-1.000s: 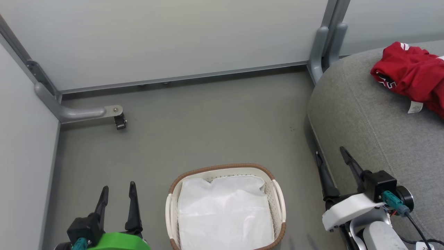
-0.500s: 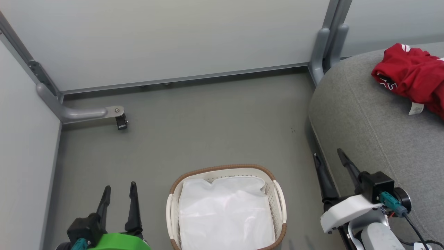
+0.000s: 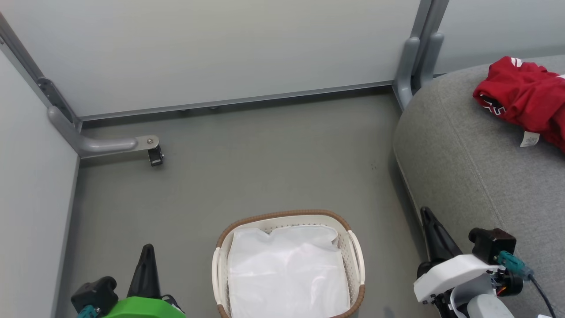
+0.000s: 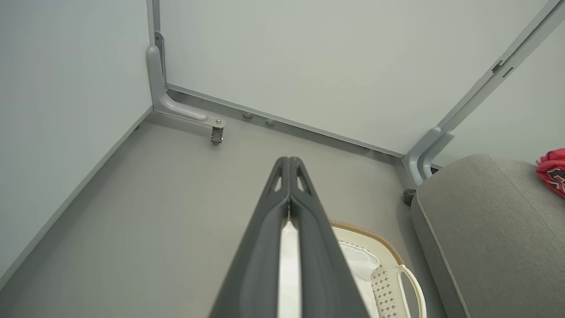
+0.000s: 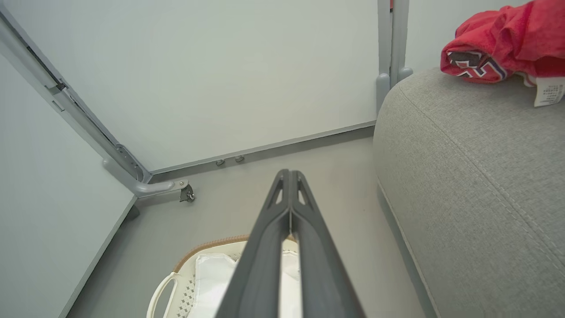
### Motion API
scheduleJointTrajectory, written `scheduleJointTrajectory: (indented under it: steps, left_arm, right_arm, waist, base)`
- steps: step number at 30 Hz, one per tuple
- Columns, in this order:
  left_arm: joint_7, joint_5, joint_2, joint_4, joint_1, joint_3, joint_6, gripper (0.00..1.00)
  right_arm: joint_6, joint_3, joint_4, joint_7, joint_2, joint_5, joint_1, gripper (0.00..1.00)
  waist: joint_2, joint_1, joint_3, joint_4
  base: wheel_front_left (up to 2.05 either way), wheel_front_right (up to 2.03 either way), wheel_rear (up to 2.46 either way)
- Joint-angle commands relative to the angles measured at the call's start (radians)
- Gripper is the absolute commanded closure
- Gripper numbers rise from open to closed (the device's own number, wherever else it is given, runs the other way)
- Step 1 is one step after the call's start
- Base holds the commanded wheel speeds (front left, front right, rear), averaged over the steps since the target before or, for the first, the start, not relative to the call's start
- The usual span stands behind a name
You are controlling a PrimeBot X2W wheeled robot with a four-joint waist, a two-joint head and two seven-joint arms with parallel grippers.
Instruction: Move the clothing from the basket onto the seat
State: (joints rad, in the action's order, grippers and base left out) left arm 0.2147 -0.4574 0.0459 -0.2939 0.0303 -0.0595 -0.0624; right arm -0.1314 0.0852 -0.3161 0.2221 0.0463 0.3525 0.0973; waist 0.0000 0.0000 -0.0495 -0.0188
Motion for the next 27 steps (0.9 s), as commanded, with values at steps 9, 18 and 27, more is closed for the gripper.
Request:
scheduleJointTrajectory:
  steps: [9,18,27]
  left_arm:
    - [-0.045,-0.169,0.002,0.022,-0.037,0.03,-0.014,1.0]
    - [-0.083,-0.298,0.003,0.027,-0.052,0.05,-0.021,1.0]
    - [-0.116,-0.415,0.003,0.03,-0.066,0.067,-0.028,1.0]
  right_arm:
    - [0.0,-0.023,0.027,-0.04,0.013,0.191,0.014,1.0]
    - [0.0,-0.039,0.034,-0.073,0.017,0.336,0.014,1.0]
    - [0.0,-0.056,0.04,-0.104,0.02,0.467,0.014,1.0]
  waist:
    - [0.0,0.0,0.004,0.002]
    - [0.0,0.0,0.007,0.003]
    - [0.0,0.0,0.011,0.004]
  base:
    - [0.0,0.0,0.0]
    - [0.0,0.0,0.0]
    - [0.0,0.0,0.0]
